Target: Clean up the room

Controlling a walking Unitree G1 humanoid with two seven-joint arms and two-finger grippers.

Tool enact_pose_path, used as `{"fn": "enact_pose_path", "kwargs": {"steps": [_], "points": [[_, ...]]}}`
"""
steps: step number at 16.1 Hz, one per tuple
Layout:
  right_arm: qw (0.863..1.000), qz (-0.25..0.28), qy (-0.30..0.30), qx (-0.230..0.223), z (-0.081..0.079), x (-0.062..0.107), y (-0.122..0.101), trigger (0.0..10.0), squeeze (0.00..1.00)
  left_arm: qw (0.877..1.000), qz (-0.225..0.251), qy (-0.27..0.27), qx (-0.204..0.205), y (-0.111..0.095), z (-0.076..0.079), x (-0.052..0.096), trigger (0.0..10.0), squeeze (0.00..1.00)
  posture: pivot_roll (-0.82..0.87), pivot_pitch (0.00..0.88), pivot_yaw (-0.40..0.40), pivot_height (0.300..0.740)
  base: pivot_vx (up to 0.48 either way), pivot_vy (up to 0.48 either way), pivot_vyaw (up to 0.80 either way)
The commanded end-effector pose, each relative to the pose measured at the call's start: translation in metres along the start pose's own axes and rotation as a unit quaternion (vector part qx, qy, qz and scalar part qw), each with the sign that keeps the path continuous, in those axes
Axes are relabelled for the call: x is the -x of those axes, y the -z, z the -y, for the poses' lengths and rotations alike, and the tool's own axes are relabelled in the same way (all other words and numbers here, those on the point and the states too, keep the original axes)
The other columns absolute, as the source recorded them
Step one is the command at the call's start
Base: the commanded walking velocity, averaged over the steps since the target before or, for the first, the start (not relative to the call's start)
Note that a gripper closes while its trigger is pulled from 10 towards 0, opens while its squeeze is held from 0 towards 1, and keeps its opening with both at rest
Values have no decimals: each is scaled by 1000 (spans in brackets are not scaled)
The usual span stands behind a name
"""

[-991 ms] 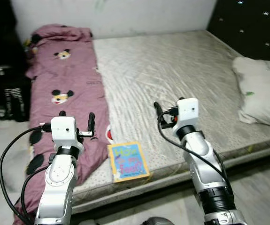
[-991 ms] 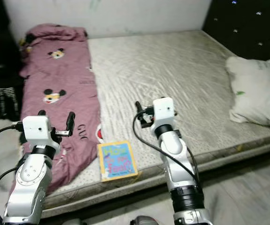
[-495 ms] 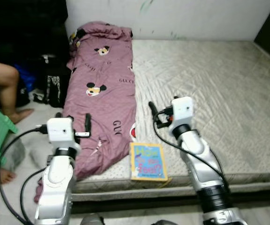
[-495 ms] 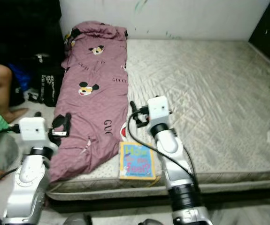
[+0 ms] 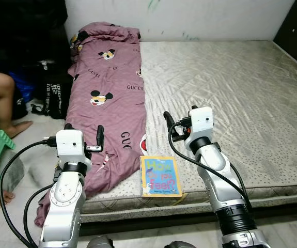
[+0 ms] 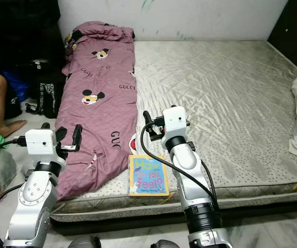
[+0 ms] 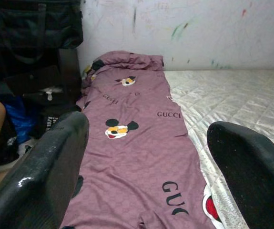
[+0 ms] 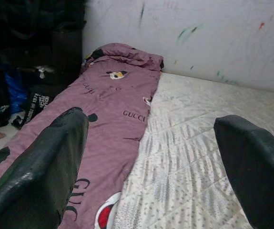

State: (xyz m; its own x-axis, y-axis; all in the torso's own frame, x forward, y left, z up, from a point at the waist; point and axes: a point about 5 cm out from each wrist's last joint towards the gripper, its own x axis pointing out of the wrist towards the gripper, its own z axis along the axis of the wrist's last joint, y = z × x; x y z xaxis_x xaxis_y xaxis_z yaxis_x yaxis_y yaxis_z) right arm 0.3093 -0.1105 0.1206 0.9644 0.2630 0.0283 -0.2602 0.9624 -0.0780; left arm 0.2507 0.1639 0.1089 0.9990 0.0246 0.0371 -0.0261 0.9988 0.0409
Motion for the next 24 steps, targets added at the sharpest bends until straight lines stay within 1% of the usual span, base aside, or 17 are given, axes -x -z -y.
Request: {"fn": "enact_pose_path", "kwargs": {"steps": [1,4,15,21,24], "points": [[1000,-5,3,4,2,1,3,10000,0,1000,-3,3,0,2,0,1,10000,0,-88,0,-44,740,0,-259,406],[1000,-4,2,4,2,0,2,10000,0,1000,-3,5,1,2,1,0,10000,0,-91,0,-47,740,0,-269,583],[1000,-5,2,6,2,-3,3,10000,0,1000,1,3,6,0,1,-2,10000,0,-93,6,-51,740,0,-306,0],[1000,-7,1,6,1,-3,4,10000,0,1000,0,4,7,0,1,-3,10000,0,-92,7,-52,740,0,-342,587],[1000,-8,1,5,1,-3,4,10000,0,1000,0,5,6,0,1,-3,10000,0,-92,7,-52,740,0,-195,0]]}}
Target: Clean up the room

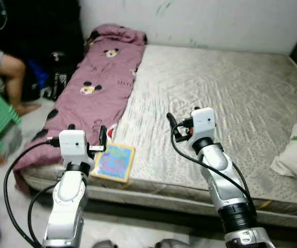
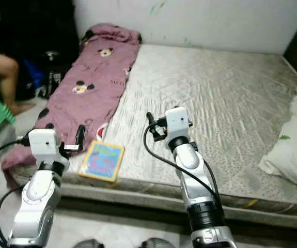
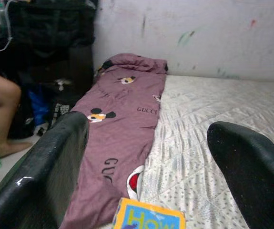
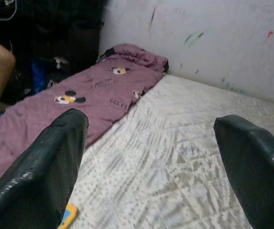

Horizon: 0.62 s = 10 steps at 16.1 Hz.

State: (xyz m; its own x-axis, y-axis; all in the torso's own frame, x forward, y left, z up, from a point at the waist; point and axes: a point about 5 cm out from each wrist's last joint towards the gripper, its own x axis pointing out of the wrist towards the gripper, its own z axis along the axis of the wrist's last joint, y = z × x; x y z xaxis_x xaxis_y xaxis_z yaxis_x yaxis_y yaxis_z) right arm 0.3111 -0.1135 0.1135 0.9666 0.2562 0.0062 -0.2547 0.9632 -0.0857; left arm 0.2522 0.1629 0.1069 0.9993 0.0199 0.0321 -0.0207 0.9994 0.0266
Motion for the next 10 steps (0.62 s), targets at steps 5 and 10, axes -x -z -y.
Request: {"fn": "enact_pose_path", "kwargs": {"steps": [5,10], "points": [[1000,-3,5,-11,-1,-1,0,10000,0,1000,7,2,6,-3,0,-1,10000,0,-92,7,-52,740,0,0,0],[998,-25,22,-55,6,-1,6,10000,0,1000,10,9,11,-3,1,-1,10000,0,-95,1,-51,740,0,0,0]]}}
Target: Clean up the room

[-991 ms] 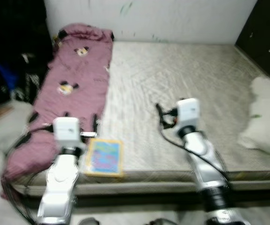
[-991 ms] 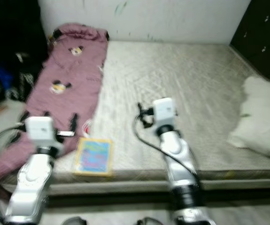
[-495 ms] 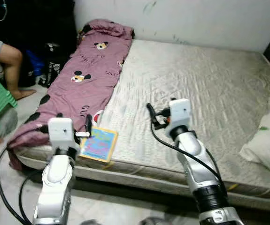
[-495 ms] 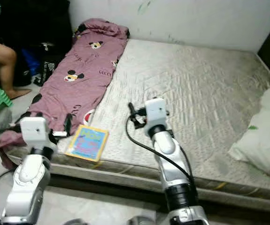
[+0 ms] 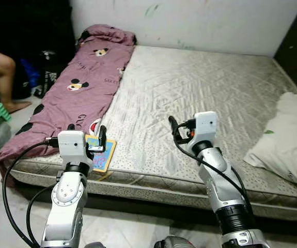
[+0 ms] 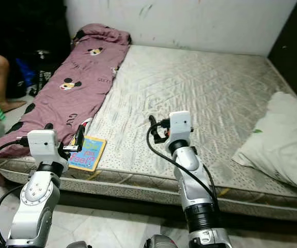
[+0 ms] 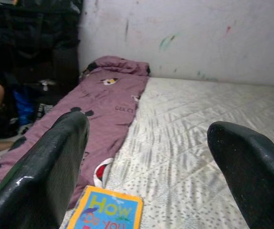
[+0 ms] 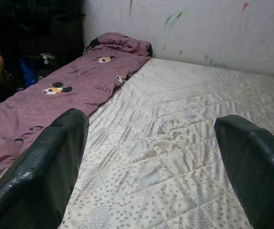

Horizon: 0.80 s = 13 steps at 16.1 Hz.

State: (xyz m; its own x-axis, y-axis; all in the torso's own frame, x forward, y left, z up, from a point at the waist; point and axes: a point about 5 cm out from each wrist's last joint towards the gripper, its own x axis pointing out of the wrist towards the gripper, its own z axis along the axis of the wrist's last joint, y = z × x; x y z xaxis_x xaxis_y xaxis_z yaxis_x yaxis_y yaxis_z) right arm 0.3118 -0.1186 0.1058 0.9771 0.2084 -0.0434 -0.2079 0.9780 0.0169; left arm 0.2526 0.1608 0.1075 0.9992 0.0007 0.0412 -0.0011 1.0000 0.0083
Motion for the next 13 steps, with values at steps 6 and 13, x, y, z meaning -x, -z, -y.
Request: {"fn": "enact_pose_path", "kwargs": {"steps": [6,13], "points": [[1000,1,-12,1,-2,-2,-3,10000,0,1000,16,12,5,-5,1,-1,10000,0,-96,0,-49,740,233,0,0],[1000,1,-12,4,-1,-2,-2,10000,0,1000,11,6,5,-2,1,-1,10000,0,-95,0,-49,740,217,0,0]]}}
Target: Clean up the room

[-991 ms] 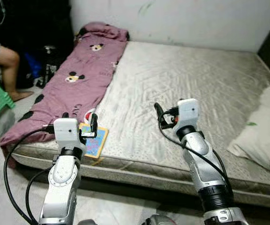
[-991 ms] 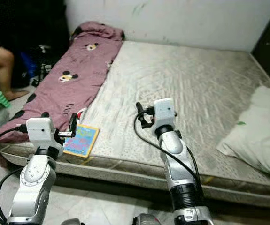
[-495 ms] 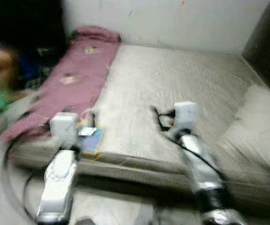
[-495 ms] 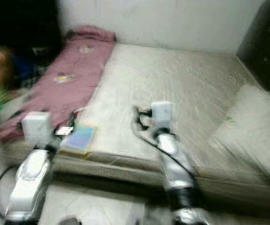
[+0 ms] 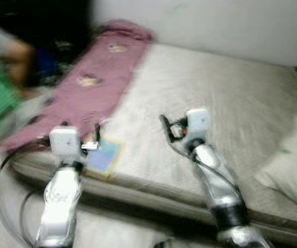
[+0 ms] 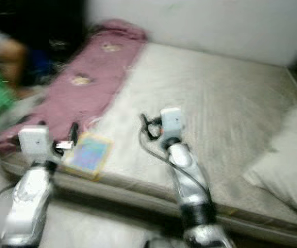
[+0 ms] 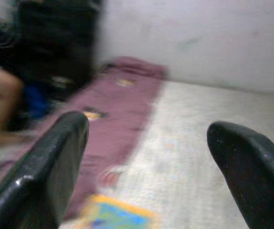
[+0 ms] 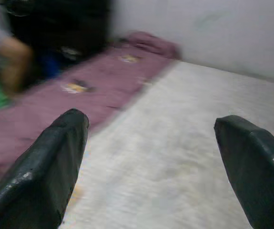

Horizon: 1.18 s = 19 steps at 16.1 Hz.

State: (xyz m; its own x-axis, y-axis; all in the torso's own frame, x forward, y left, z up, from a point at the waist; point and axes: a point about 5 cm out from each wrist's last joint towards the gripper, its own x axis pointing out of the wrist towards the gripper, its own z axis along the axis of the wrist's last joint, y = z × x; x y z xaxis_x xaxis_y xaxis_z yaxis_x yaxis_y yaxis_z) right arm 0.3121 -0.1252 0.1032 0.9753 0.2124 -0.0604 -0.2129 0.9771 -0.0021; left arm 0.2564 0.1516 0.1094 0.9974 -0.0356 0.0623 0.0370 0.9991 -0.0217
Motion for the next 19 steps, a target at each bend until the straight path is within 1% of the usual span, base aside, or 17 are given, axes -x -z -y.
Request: {"fn": "enact_pose_path", "kwargs": {"steps": [1,6,8,10,13,14,18,19], "points": [[1000,8,-9,-6,-7,-3,-5,10000,0,1000,1,-12,-12,-1,-8,3,10000,0,-95,0,-49,740,0,0,0],[1000,6,-4,-5,-6,-4,-4,10000,0,1000,-2,-16,-13,-1,-8,2,10000,0,-94,0,-50,740,0,0,0],[1000,0,-1,-11,-5,-5,-3,10000,0,1000,-3,-14,-16,-1,-7,2,10000,0,-95,0,-49,740,0,0,-800],[1000,3,-2,-6,-5,-5,-4,10000,0,1000,-3,-11,-16,-1,-7,2,10000,0,-97,0,-49,740,0,0,-800],[1000,2,0,-6,-5,-5,-4,10000,0,1000,-4,-10,-14,-1,-6,1,10000,0,-98,0,-48,740,0,-288,-800],[1000,2,0,-6,-5,-5,-4,10000,0,1000,-4,-10,-13,-1,-6,1,10000,0,-98,0,-48,740,0,0,-800],[1000,3,0,-5,-5,-5,-4,10000,0,1000,-4,-10,-14,-1,-6,1,10000,0,-97,1,-49,740,0,0,0],[1000,3,0,-4,-5,-5,-4,10000,0,1000,-4,-10,-14,-1,-6,1,10000,0,-97,1,-49,740,0,-259,0]]}}
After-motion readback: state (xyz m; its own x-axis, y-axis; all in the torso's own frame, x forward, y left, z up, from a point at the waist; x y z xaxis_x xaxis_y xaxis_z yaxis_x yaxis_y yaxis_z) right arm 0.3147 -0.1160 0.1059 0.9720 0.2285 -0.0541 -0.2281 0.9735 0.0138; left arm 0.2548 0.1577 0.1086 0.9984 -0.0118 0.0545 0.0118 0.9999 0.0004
